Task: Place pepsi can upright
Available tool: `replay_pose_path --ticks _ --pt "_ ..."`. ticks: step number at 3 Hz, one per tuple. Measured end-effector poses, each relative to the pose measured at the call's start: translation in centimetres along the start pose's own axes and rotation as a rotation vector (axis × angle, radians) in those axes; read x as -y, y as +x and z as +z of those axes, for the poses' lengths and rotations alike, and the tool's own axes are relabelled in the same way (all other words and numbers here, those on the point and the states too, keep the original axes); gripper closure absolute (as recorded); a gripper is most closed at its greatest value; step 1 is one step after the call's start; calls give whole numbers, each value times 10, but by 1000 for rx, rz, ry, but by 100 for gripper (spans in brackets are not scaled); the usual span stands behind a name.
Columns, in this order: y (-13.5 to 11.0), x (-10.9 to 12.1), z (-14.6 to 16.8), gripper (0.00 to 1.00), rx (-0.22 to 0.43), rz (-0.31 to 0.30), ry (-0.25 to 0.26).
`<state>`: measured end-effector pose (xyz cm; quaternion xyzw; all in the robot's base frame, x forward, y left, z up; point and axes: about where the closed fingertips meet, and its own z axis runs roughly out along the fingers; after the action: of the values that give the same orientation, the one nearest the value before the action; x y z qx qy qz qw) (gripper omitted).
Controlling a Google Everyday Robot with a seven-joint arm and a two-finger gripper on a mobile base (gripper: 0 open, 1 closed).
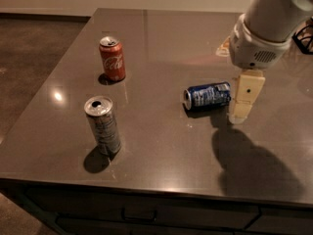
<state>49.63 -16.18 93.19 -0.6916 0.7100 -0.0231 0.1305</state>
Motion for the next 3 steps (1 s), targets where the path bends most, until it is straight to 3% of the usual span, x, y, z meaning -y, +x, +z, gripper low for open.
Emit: replay_pose_path --ticks 1,3 --pt "-16 16 35 0 -17 -118 -55" --pt "-25 19 73 0 -61 -215 -123"
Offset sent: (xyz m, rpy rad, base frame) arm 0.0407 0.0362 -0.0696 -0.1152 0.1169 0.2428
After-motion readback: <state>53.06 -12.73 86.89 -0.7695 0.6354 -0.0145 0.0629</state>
